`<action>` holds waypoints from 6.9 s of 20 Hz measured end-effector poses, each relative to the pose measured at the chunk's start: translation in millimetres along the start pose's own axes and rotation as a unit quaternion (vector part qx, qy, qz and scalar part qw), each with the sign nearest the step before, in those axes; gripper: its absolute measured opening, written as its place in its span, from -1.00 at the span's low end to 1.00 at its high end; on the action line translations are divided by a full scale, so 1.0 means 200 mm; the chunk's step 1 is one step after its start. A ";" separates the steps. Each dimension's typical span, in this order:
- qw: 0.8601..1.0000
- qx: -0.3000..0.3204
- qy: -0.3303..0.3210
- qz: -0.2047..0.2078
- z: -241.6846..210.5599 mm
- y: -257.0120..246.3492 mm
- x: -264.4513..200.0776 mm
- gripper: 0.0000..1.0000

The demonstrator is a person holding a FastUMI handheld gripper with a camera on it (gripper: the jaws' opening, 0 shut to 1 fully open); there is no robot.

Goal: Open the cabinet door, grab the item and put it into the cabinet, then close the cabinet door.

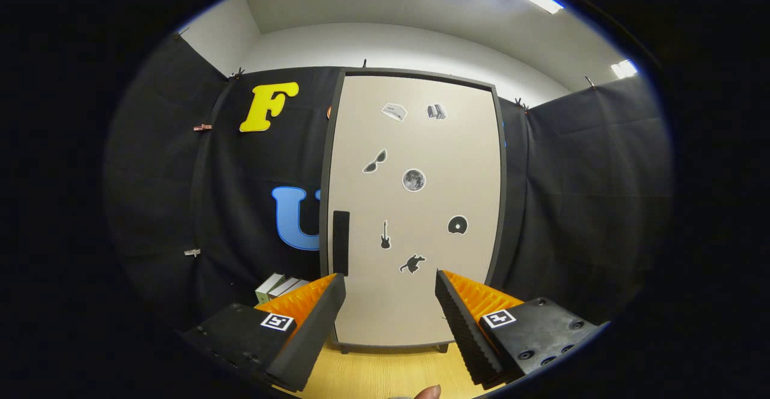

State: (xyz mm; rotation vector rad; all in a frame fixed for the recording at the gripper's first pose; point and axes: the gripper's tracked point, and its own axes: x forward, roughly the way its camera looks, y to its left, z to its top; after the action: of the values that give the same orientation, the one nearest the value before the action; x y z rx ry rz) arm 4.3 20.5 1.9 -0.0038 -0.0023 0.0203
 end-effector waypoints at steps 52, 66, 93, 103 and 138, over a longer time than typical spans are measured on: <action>0.993 0.048 0.055 0.094 -0.22 0.30 0.54 -0.58; 0.995 0.061 0.071 0.022 -0.15 -0.34 -0.01 -0.61; 0.988 0.036 0.046 -0.140 -0.18 -1.22 -0.35 -0.71; 0.994 0.023 0.110 -0.001 -0.32 -0.62 -0.49 0.96; 0.876 0.042 0.479 -0.028 -2.62 -0.22 -0.28 -0.65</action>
State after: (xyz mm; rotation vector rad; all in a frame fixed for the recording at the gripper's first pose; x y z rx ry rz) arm -48.6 -27.2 -521.2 0.0742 0.9985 -0.0420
